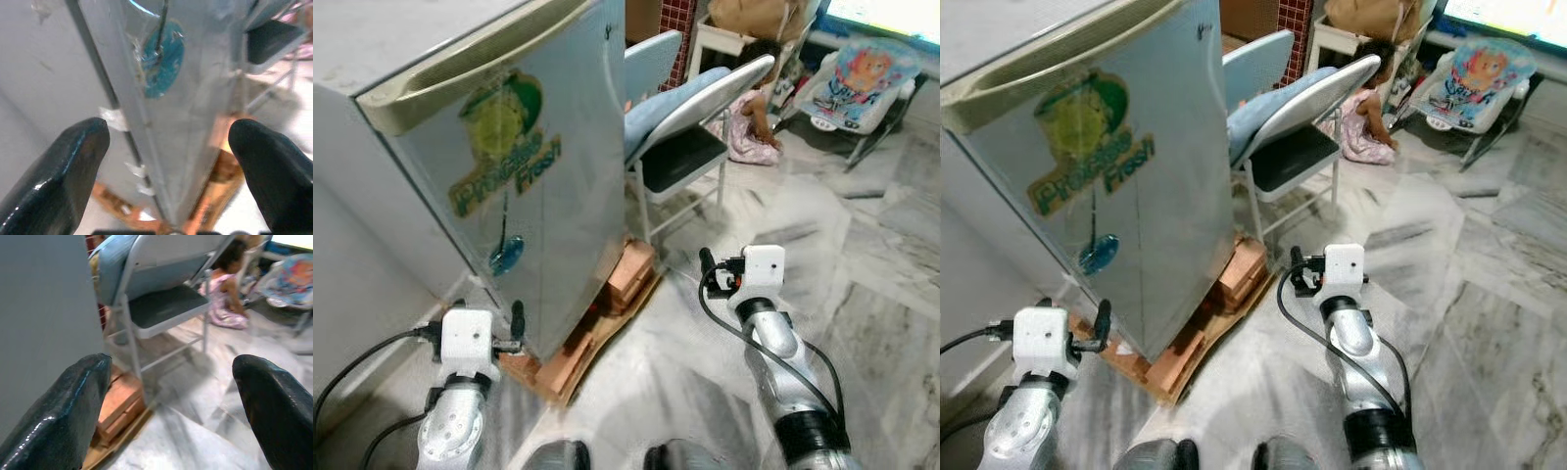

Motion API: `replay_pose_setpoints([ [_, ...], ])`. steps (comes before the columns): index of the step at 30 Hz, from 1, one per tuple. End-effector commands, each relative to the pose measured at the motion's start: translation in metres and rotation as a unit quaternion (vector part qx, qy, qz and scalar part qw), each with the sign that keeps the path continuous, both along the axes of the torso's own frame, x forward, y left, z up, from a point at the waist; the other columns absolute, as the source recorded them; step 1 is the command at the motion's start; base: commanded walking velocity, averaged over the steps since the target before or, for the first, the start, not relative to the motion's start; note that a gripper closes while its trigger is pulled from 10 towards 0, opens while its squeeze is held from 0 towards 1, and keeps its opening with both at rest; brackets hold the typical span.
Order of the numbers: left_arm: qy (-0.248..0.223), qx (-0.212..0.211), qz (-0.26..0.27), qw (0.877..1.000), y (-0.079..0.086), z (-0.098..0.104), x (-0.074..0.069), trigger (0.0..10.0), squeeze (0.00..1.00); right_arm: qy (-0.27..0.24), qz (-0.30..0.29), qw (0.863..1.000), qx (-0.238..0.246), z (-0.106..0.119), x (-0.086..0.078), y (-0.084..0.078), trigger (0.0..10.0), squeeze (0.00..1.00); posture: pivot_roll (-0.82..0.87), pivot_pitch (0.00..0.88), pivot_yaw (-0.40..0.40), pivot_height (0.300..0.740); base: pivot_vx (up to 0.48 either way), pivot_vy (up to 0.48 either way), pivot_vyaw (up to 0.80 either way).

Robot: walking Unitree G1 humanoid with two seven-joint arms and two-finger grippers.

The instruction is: Restocking fridge

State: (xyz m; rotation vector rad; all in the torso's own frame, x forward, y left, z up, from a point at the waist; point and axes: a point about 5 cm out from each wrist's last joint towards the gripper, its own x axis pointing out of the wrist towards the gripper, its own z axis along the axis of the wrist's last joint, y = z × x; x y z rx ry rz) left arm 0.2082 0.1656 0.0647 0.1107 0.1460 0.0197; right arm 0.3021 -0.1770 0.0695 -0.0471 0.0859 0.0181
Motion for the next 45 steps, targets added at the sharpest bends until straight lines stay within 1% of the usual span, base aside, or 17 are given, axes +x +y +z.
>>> replay_pose_setpoints([
  [1,-0.005,0.008,0.003,1.0,0.005,0.003,-0.001,10.0,0.0,-0.004,0.005,1.0,0.002,0.002,0.002,0.004,10.0,0.0,0.06,0.141,-0.02,0.74,0.0,0.472,0.0],
  [5,-0.008,0.006,0.002,1.0,0.005,0.003,-0.002,10.0,0.0,-0.004,0.006,1.0,0.0,0.002,0.003,0.005,10.0,0.0,0.06,0.139,-0.022,0.74,0.0,0.47,0.0],
  [8,-0.018,0.012,-0.005,1.0,0.005,0.006,-0.002,10.0,0.0,-0.006,0.008,1.0,-0.001,0.003,0.004,0.005,10.0,0.0,0.06,0.139,-0.023,0.74,0.0,0.0,0.0],
  [13,-0.017,0.015,-0.002,1.0,0.006,0.006,-0.001,10.0,0.0,-0.005,0.012,1.0,-0.007,0.002,0.003,0.005,10.0,0.0,0.06,0.139,-0.023,0.74,0.0,0.0,-0.11],
  [25,-0.023,0.008,-0.006,1.0,0.009,0.009,0.006,10.0,0.0,-0.007,0.012,1.0,-0.007,0.004,0.003,0.005,10.0,0.0,0.04,0.152,-0.014,0.74,0.0,0.0,-0.8],
  [28,-0.021,0.0,-0.003,1.0,0.009,0.009,0.007,10.0,0.0,-0.006,0.025,1.0,-0.013,0.004,0.002,0.009,10.0,0.0,0.04,0.154,-0.012,0.74,0.0,0.0,-0.8],
  [32,-0.02,-0.001,-0.005,1.0,0.01,0.008,0.006,10.0,0.0,-0.006,0.027,0.999,-0.015,0.004,0.001,0.01,10.0,0.0,0.04,0.157,-0.008,0.74,0.0,0.0,-0.8],
  [36,-0.02,-0.001,-0.008,1.0,0.011,0.008,0.006,10.0,0.0,0.005,0.028,0.999,-0.014,0.0,-0.001,0.01,10.0,0.0,0.04,0.161,-0.011,0.74,0.0,0.0,-0.8],
  [40,-0.025,-0.006,0.004,1.0,0.013,0.009,0.008,10.0,0.0,0.008,0.029,0.999,-0.014,0.0,-0.003,0.01,10.0,0.0,0.04,0.162,-0.011,0.74,0.0,0.0,-0.8],
  [41,-0.027,-0.012,0.014,0.999,0.013,0.009,0.009,10.0,0.0,0.008,0.029,0.999,-0.014,0.0,-0.003,0.01,10.0,0.0,0.04,0.16,-0.017,0.74,0.0,0.0,-0.8],
  [45,-0.028,-0.017,0.027,0.999,0.012,0.008,0.009,10.0,0.0,0.011,0.029,0.999,-0.011,-0.001,-0.003,0.01,10.0,0.0,0.04,0.161,-0.019,0.74,0.0,0.0,-0.74],
])
